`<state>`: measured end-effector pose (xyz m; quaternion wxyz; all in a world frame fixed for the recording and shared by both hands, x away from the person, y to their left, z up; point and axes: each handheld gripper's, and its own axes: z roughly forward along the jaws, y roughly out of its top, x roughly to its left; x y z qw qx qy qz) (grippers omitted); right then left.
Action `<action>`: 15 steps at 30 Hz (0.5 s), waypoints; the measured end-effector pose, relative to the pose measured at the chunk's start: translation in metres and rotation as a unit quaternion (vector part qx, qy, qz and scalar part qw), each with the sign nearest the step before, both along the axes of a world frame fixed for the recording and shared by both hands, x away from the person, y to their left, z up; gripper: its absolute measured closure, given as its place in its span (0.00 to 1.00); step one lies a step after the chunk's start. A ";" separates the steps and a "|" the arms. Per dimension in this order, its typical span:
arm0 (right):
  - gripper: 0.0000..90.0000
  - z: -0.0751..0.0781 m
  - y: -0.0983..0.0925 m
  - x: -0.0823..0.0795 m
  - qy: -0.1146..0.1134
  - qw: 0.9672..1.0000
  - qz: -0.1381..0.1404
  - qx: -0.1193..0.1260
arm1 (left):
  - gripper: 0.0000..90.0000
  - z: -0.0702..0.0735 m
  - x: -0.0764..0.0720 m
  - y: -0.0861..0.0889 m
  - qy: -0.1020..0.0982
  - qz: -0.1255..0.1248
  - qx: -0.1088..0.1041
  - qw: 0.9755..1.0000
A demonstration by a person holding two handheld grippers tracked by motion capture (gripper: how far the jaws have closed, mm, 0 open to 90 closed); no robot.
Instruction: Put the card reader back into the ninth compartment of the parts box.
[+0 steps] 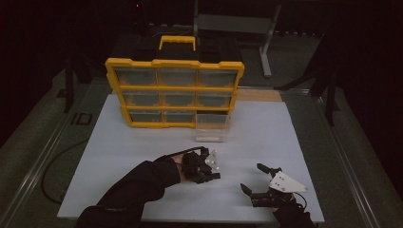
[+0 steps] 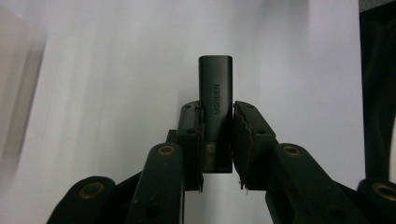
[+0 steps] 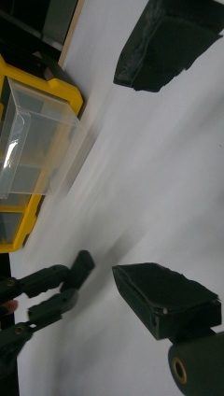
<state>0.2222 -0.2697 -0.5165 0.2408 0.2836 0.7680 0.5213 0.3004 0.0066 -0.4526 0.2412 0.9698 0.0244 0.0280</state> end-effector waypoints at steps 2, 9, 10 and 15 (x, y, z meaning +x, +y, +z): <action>0.09 0.000 0.000 0.000 0.000 1.000 0.001 0.001 | 0.83 0.002 0.001 0.000 -0.002 0.003 -0.002 1.000; 0.09 0.000 0.000 0.000 -0.005 1.000 0.002 0.000 | 0.83 0.014 0.004 0.001 -0.002 -0.002 -0.007 1.000; 0.09 0.000 0.000 0.000 -0.005 1.000 0.002 0.000 | 0.83 0.015 0.005 0.001 -0.005 -0.001 -0.007 1.000; 0.09 0.000 0.000 0.000 -0.005 1.000 0.002 0.001 | 0.83 0.022 0.008 0.002 -0.006 -0.001 -0.009 1.000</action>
